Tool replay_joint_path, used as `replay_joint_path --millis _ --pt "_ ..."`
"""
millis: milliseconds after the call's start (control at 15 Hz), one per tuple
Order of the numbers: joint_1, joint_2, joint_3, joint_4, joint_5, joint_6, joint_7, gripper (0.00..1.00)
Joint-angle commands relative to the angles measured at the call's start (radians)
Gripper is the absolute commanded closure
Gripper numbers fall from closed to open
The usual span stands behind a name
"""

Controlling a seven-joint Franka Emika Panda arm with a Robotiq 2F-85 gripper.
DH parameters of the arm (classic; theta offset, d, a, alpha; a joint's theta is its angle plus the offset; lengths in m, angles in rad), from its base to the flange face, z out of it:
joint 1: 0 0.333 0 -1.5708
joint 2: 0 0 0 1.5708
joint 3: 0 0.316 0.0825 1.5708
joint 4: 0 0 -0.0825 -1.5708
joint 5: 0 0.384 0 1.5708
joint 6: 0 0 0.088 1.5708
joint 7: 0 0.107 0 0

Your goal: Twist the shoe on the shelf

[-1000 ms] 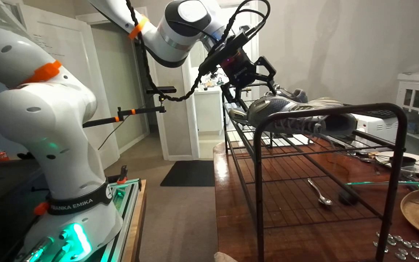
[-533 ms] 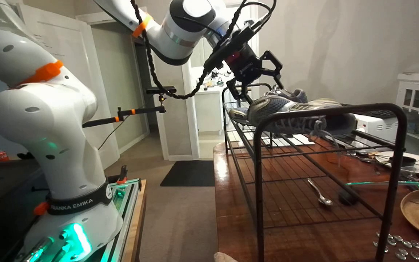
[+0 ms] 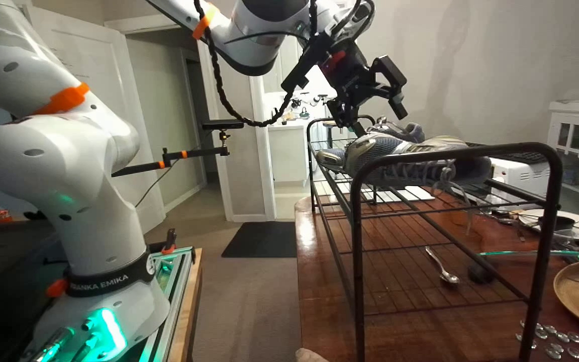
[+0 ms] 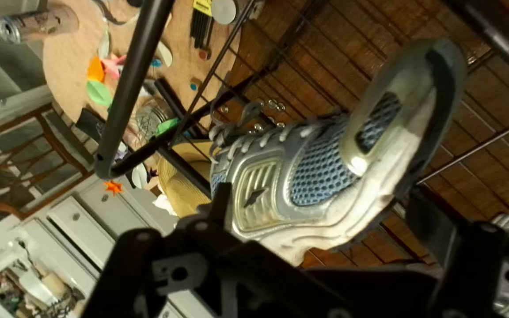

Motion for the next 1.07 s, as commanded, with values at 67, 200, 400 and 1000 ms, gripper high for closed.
replay_joint_path --millis 67,200,400,1000 --pt "0.000 0.045 0.007 0.010 0.076 -0.071 0.176 0.00" --pt "-0.001 0.062 0.000 0.007 0.119 -0.061 0.243 0.00" --pt "-0.008 0.088 0.007 0.007 0.173 -0.043 0.363 0.27" --pt "-0.042 0.075 0.094 0.076 0.034 -0.108 0.540 0.86"
